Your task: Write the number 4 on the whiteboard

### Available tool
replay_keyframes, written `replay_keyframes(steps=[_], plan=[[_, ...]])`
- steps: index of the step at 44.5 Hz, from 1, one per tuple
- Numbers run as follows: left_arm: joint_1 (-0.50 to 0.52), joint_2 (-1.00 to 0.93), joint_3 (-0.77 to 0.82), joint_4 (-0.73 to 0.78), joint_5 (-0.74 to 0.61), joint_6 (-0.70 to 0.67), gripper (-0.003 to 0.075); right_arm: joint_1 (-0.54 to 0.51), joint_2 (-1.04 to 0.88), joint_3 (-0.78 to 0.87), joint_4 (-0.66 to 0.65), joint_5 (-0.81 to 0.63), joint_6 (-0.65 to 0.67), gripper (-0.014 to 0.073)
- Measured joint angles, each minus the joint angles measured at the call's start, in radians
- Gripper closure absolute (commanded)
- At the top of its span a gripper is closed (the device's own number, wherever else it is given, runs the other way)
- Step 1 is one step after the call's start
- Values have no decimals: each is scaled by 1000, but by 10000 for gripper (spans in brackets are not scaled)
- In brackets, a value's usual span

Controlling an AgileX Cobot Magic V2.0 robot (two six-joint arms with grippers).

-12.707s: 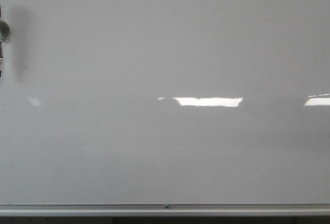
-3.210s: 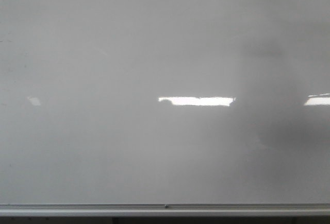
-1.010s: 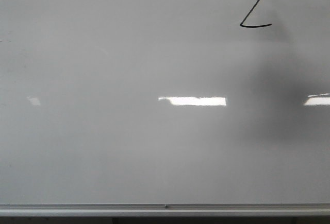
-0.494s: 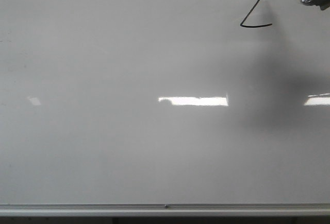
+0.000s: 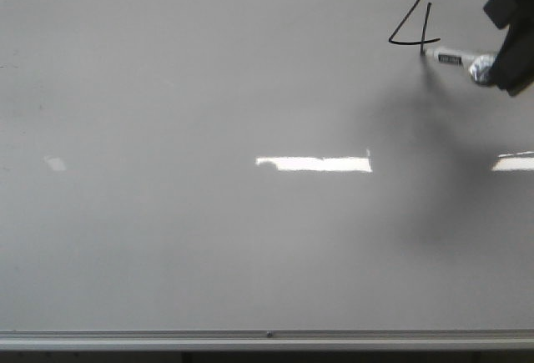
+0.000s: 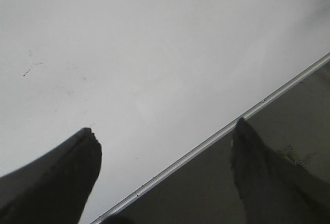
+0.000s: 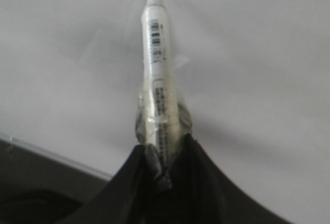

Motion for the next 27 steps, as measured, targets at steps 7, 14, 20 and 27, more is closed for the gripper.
replay_keyframes(steps=[7,14,20,27], plan=[[0,0,0,0,-10,0,209,0,13,0,0,47,0,653],[0,0,0,0,-16,0,209,0,-53,0,0,51,0,653],[0,0,0,0,-17,6,209,0,-201,0,2,143,0,653],[-26,18,-12,-39,29,113,208,0,-409,20,73,318,-118,653]])
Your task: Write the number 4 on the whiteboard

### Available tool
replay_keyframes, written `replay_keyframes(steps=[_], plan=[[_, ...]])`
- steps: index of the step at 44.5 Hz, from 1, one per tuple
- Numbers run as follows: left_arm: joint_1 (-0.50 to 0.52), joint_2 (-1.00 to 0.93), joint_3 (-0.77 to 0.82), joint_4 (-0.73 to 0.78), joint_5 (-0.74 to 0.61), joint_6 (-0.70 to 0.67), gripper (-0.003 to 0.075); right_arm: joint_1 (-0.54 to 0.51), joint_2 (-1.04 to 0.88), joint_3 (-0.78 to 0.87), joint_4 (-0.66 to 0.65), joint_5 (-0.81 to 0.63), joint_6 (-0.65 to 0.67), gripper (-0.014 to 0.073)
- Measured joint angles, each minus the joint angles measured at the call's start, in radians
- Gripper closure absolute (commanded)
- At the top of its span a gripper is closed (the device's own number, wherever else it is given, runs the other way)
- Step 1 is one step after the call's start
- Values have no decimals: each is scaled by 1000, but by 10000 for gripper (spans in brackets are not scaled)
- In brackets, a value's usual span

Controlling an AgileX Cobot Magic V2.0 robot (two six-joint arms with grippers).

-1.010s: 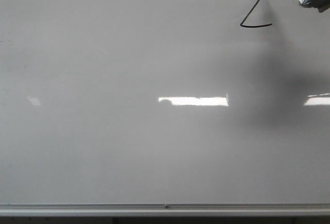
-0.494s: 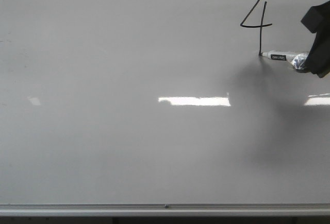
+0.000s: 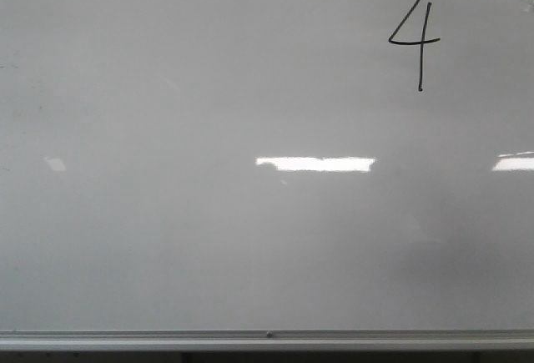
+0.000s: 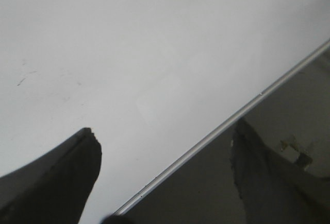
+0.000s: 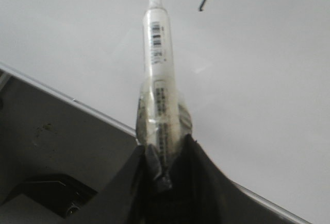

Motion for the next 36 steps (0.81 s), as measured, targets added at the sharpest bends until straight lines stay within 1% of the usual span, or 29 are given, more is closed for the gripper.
replay_keyframes(steps=[6,10,15,20,26,36], plan=[[-90,64,-60,-33,71,86,209,0,-128,21,78,153,-194,653],[-172,120,-104,-36,97,135,209,0,-174,20,126,254,-281,653],[-301,203,-166,-36,109,172,209,0,-191,20,181,329,-344,653],[-418,296,-245,-39,109,205,208,0,-191,20,206,337,-375,653],[-514,403,-345,-43,112,228,208,0,-191,20,208,339,-387,653],[-579,558,-494,-45,121,272,208,0,-191,20,210,341,-388,653]])
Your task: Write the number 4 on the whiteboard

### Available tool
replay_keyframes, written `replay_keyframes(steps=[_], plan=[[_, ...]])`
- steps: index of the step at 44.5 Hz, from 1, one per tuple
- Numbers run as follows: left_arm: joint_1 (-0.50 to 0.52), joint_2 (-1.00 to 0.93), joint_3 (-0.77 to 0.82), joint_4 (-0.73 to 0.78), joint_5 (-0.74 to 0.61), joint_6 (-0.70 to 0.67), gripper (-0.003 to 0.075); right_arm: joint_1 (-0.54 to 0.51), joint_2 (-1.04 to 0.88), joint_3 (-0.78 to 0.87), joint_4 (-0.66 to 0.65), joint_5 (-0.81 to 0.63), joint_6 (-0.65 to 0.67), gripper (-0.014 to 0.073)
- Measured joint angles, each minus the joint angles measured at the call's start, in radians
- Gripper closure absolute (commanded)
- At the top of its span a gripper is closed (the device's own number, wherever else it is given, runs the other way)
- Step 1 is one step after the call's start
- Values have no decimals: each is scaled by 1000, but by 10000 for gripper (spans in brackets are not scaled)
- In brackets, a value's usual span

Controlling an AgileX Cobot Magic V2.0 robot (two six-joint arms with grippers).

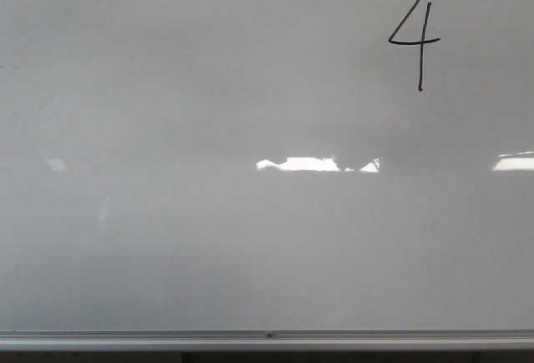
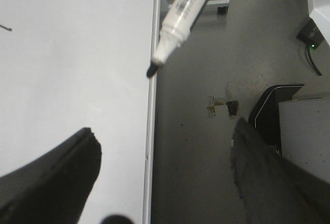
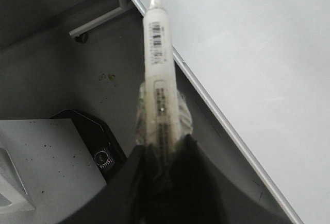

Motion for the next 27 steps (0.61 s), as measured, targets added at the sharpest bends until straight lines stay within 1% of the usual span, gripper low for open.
replay_keyframes(steps=[5,13,18,22,27], plan=[[-10,56,-59,-27,5,38,208,0,0,0,0,0,0,653],[-12,131,-120,-157,13,161,209,0,0,0,0,0,-2,653],[-14,155,-140,-209,27,234,209,0,0,0,0,0,-6,653],[-14,161,-144,-235,29,277,212,0,0,0,0,0,-44,653],[-14,168,-146,-245,31,296,253,0,0,0,0,0,-129,653]])
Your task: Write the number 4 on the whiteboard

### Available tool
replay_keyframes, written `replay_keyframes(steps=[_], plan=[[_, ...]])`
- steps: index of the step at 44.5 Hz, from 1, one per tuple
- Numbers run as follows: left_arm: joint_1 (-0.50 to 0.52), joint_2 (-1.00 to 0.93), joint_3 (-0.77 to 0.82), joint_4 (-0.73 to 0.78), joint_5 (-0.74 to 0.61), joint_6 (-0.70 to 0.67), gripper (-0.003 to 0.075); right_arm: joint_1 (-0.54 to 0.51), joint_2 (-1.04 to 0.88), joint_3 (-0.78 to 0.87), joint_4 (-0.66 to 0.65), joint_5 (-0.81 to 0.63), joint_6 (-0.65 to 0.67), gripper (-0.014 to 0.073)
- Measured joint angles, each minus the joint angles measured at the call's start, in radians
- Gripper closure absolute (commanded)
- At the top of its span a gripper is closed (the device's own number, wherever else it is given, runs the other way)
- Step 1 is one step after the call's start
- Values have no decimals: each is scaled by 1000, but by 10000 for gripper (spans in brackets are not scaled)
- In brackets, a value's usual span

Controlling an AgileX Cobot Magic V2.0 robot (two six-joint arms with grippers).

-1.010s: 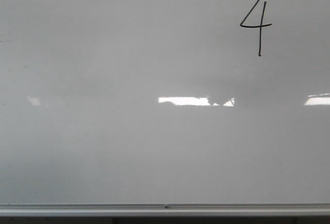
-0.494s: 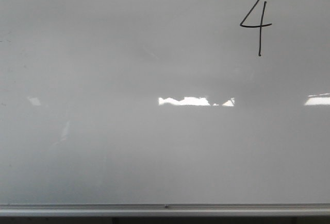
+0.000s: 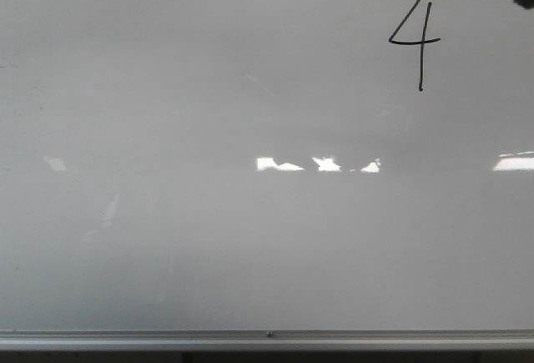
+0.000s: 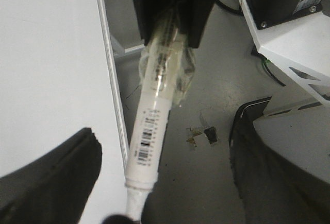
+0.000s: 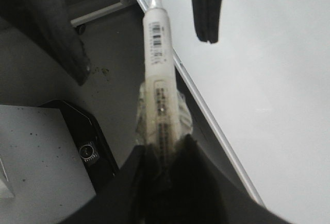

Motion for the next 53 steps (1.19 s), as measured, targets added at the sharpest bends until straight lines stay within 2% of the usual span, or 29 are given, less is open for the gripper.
replay_keyframes(steps=[7,21,24,27,34,38,45,53], plan=[[0,2,-1,-15,1,1,353,0,0,0,2,0,-94,653],[0,2,-2,-22,1,4,631,0,0,0,2,0,-112,648],[0,2,-2,-22,1,9,685,0,0,0,2,2,-114,618],[0,2,-2,-22,4,15,730,0,0,0,2,4,-120,543],[0,2,-2,-22,9,17,740,0,0,0,2,6,-124,215],[0,2,-2,-9,9,-6,740,0,0,0,-5,-6,-124,109],[0,-8,-2,136,6,-135,740,0,0,0,-73,-50,-84,97],[13,-75,-2,427,14,-444,740,0,0,0,-144,-133,22,97]])
